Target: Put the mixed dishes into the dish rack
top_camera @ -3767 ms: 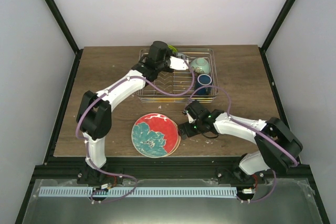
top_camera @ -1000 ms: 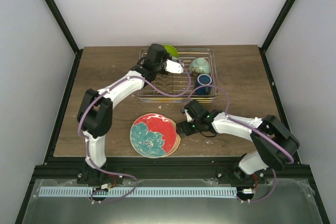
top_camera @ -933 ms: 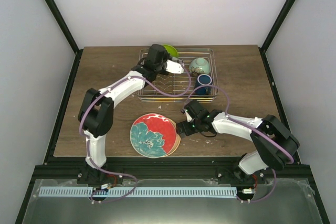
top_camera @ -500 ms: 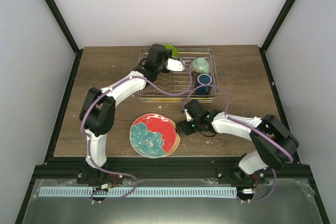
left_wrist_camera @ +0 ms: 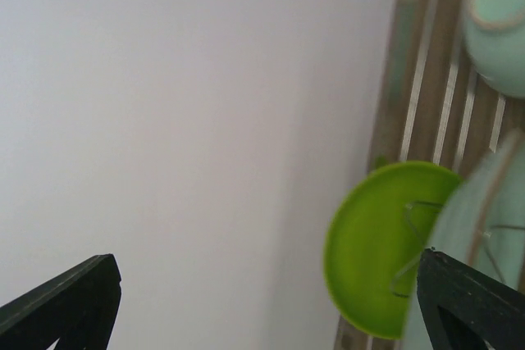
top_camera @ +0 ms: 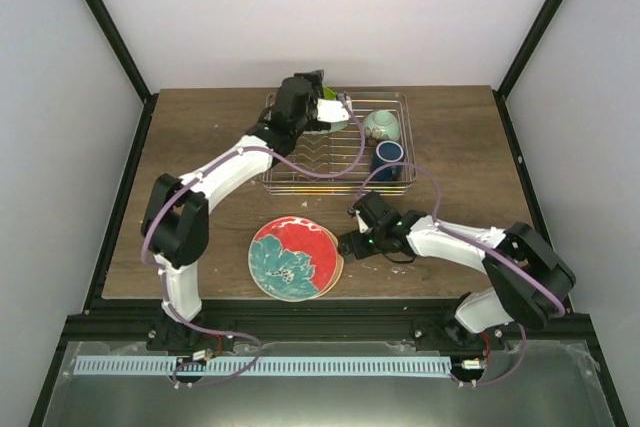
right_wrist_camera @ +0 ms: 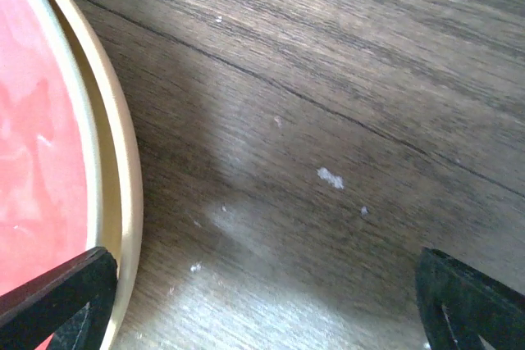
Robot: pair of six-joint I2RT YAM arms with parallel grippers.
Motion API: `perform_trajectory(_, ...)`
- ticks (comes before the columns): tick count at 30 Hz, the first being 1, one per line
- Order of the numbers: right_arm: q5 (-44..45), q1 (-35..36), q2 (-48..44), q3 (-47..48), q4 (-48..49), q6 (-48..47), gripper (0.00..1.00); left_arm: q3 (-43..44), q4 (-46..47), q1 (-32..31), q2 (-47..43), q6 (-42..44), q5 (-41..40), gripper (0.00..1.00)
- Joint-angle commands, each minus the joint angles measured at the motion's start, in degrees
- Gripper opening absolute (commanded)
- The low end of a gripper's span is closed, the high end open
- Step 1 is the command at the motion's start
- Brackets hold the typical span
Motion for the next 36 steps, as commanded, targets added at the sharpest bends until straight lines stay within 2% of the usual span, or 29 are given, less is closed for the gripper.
perform_trajectory(1,2.8,-0.2,-4.5,-0.6,-3.9,1.3,1.0,2.0,3.0,-0.3,-7.3,-11.9,-1.5,1.0)
perform_trajectory(4,2.2,-0.2,-6.6,-0.1,-4.2,1.4,1.0,8.3,-4.9,-0.8,-8.9,-22.1,-5.7,1.0)
perform_trajectory(7,-0.5,-0.2,-8.7,0.4,-3.7,1.3,1.0,15.5,-18.1,-1.3,-9.9,-36.2,-10.1,1.0)
perform_trajectory(10,-2.4,-0.2,-10.4,1.1,-3.6,0.9,1.0,15.5,-28.2,-1.5,-14.4,-51.6,-9.4,1.0)
perform_trajectory(13,-2.7,-0.2,-11.7,1.5,-4.2,0.4,1.0,5.7,-34.1,-1.6,-21.5,-68.3,-6.6,1.0)
perform_trajectory(16,-1.9,-0.3,-13.4,1.2,-4.7,0.0,1.0,-7.7,-36.6,-1.8,-29.0,-80.4,-4.9,0.99)
perform_trajectory(18,-1.2,-0.2,-14.5,0.9,-4.9,-0.3,1.0,-13.8,-39.7,-2.8,-33.3,-86.6,-5.7,0.93)
perform_trajectory(21,-0.2,-0.2,-15.1,1.1,-5.0,-0.5,1.0,-19.8,-46.4,-6.5,-36.4,-92.6,-10.2,0.87)
perform_trajectory(25,0.3,-0.2,-14.2,1.7,-5.5,0.0,1.0,-28.6,-50.8,-9.4,-42.7,-100.9,-11.6,0.86)
perform_trajectory(32,-2.0,-0.2,-14.6,0.8,-4.3,1.9,1.0,-42.7,-55.9,-10.6,-59.6,-114.7,-11.7,0.85)
perform_trajectory(36,-1.9,-0.2,-14.4,0.4,-4.0,2.0,1.0,-47.6,-56.3,-11.4,-64.7,-118.8,-10.9,0.83)
